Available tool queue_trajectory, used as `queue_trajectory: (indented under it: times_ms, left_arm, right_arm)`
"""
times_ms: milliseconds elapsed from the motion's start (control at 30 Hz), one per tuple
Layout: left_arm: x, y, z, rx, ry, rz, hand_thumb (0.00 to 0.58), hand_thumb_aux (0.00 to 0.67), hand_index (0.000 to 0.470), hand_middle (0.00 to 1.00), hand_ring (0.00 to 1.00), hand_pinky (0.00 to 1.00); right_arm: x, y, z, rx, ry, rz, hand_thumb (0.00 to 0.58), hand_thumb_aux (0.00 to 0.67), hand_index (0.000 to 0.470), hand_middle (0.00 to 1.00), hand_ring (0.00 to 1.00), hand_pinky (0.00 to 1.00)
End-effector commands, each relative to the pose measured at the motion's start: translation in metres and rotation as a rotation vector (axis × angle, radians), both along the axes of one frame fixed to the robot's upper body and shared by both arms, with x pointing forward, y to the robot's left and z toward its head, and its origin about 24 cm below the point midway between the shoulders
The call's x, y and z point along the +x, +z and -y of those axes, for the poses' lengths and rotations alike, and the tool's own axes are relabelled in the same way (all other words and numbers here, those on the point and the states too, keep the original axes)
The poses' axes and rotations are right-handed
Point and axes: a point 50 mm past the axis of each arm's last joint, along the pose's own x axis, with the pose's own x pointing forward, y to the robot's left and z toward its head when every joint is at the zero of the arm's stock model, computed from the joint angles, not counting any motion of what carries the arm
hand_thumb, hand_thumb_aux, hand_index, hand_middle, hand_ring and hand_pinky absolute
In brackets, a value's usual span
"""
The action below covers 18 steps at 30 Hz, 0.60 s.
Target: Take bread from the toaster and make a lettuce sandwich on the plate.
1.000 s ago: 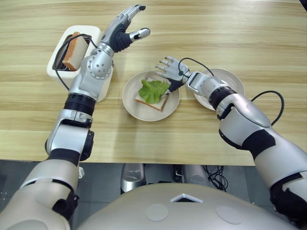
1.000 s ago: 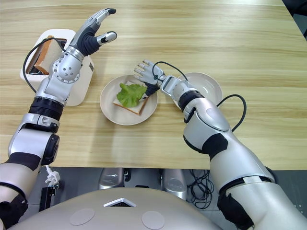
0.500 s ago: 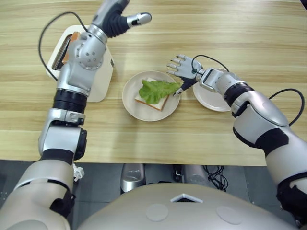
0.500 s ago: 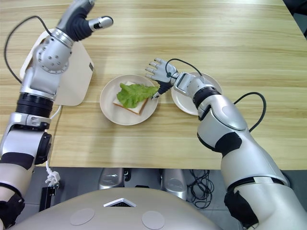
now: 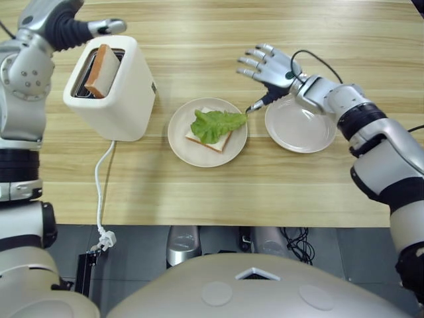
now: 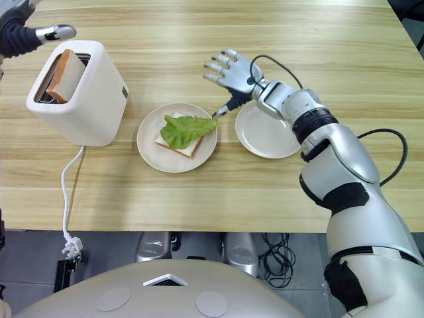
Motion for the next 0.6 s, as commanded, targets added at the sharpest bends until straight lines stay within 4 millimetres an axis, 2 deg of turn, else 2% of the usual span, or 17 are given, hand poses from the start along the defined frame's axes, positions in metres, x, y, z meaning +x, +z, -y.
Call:
queue_trajectory:
  times_ms: [33, 167, 433, 600]
  left_arm:
    - [0.008, -0.009, -0.015, 0.063, 0.092, -0.047, 0.0, 0.0, 0.0, 0.0, 0.0, 0.0]
    - [0.015, -0.02, -0.021, 0.072, 0.127, -0.103, 0.0, 0.0, 0.0, 0.0, 0.0, 0.0]
    - [0.021, -0.062, -0.027, 0.106, 0.157, -0.279, 0.0, 0.0, 0.0, 0.0, 0.0, 0.0]
    - [0.021, -0.071, -0.024, 0.105, 0.138, -0.326, 0.0, 0.0, 0.0, 0.0, 0.0, 0.0]
  right_arm:
    - [-0.002, 0.009, 0.005, 0.021, -0.022, 0.023, 0.0, 0.0, 0.0, 0.0, 0.0, 0.0]
    - [-0.004, 0.01, 0.006, 0.013, -0.033, 0.026, 0.0, 0.0, 0.0, 0.0, 0.0, 0.0]
    - [-0.005, 0.008, 0.006, -0.001, -0.04, 0.013, 0.0, 0.0, 0.0, 0.0, 0.0, 0.0]
    - [-0.004, 0.007, 0.006, -0.014, -0.051, 0.011, 0.0, 0.0, 0.0, 0.0, 0.0, 0.0]
